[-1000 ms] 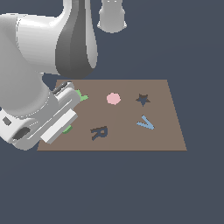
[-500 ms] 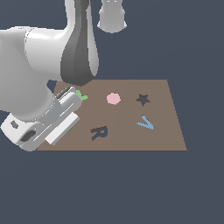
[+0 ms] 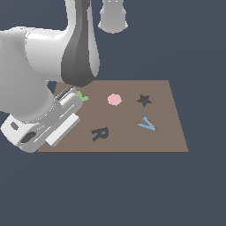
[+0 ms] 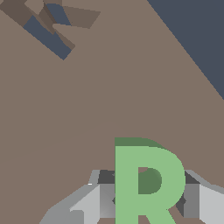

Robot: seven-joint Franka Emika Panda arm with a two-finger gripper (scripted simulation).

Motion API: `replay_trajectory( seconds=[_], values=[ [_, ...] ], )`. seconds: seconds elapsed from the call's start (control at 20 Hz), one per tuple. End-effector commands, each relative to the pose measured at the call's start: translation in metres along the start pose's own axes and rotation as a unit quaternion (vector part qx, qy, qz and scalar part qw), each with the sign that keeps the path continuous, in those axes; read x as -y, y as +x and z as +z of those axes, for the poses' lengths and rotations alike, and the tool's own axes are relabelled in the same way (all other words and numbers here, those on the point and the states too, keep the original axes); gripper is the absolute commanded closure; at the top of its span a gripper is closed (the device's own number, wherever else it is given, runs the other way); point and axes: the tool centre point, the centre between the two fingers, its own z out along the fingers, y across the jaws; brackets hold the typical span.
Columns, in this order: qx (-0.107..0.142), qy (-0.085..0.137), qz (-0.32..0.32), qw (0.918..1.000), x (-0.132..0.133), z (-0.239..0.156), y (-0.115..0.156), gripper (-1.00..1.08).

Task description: Insert a designated object into the corresponding slot on a board.

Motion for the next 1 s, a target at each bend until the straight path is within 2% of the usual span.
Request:
replay_trajectory(
  seconds=[0.0, 0.3, 0.6, 0.8, 0.95],
  values=[
    [0.000, 0.000, 0.000, 1.0000, 0.000, 0.000, 0.000, 1.08],
    [0.000, 0.000, -0.017, 0.9999, 0.000, 0.000, 0.006, 1.08],
    [0.000, 0.000, -0.068, 0.9977, 0.002, -0.002, 0.021, 1.08],
    [0.000, 0.000, -0.121, 0.9926, 0.006, -0.003, 0.037, 1.08],
    [0.000, 0.000, -0.171, 0.9853, 0.011, -0.004, 0.051, 1.08]
  ],
)
